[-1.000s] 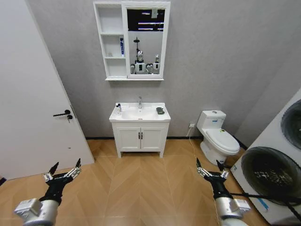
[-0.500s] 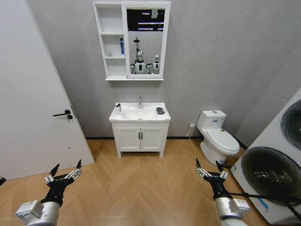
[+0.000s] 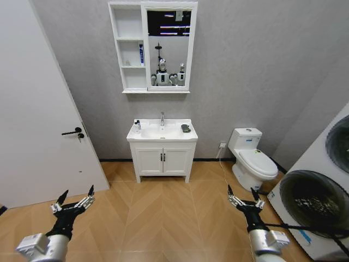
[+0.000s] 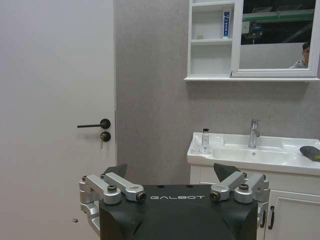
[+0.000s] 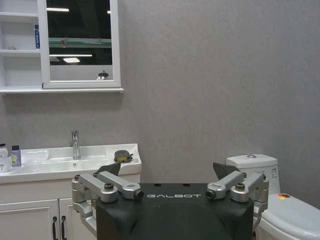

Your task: Move facial cleanser and shampoo from washbasin to cabinet, then wipe washbasin with towel.

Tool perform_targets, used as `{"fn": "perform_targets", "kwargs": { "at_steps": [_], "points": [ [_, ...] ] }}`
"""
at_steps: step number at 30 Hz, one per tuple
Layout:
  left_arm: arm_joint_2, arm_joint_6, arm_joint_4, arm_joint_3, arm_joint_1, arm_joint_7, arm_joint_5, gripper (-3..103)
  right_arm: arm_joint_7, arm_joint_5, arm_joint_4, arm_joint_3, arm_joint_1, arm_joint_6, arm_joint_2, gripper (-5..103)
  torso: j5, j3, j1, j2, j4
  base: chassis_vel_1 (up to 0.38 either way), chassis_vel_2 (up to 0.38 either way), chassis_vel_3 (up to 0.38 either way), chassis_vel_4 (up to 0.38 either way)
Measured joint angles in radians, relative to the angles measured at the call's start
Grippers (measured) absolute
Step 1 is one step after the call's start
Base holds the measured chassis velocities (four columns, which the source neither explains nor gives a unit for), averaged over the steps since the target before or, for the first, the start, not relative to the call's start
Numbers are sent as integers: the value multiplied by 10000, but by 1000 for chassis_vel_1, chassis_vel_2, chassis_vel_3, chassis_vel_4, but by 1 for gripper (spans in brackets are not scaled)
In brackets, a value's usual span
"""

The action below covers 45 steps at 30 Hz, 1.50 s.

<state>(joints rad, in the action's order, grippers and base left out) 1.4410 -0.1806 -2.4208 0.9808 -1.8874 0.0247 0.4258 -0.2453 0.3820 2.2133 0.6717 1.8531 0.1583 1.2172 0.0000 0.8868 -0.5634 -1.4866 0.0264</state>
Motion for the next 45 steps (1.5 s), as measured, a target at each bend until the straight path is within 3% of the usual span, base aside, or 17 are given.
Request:
{"fn": "perform_targets", "kwargs": {
  "at_steps": [14, 25, 29, 32, 35, 37, 39, 42, 45],
  "points": [
    [-79, -6, 99, -58, 13, -37, -58, 98, -28, 27, -1, -60, 6, -5, -42, 100, 3, 2, -3, 1, -3, -104, 117, 128, -122],
    [-89, -58, 179, -74, 38, -52, -109, 97, -31, -44, -19, -135, -6, -37, 5, 100, -6, 0, 1, 0, -2, -276, 275, 277, -283],
    [-109, -60, 187, -76, 41, -86, -116, 97, -34, -59, -22, -145, -15, -38, 51, 100, 8, 3, -7, 4, 0, -334, 342, 337, -344],
    [-128, -60, 211, -75, 42, -91, -126, 98, -73, -70, -16, -153, -4, -37, 106, 100, -7, -1, 0, 0, 3, -373, 350, 362, -343],
    [-134, -62, 219, -74, 43, -109, -133, 98, -107, -70, -9, -153, -2, -38, 125, 100, 8, 4, -9, 5, 0, -325, 349, 344, -349],
    [-138, -62, 226, -73, 46, -127, -140, 98, -109, -78, 5, -145, 6, -36, 119, 100, -12, -1, 0, -1, 3, -333, 339, 341, -328],
    [-137, -62, 227, -74, 46, -131, -145, 98, -95, -81, 5, -146, 1, -35, 113, 100, 4, 2, -4, 2, -3, -329, 326, 314, -321],
    [-138, -62, 235, -76, 46, -144, -163, 98, 80, -123, 20, -189, -6, 42, 100, 100, -9, -1, -1, 0, 1, -334, 321, 332, -317],
    [-139, -63, 241, -76, 45, -157, -166, 98, 113, -153, 11, -205, -35, 86, 100, 100, 3, 4, -11, 4, -4, -284, 266, 223, -272]
  ]
}}
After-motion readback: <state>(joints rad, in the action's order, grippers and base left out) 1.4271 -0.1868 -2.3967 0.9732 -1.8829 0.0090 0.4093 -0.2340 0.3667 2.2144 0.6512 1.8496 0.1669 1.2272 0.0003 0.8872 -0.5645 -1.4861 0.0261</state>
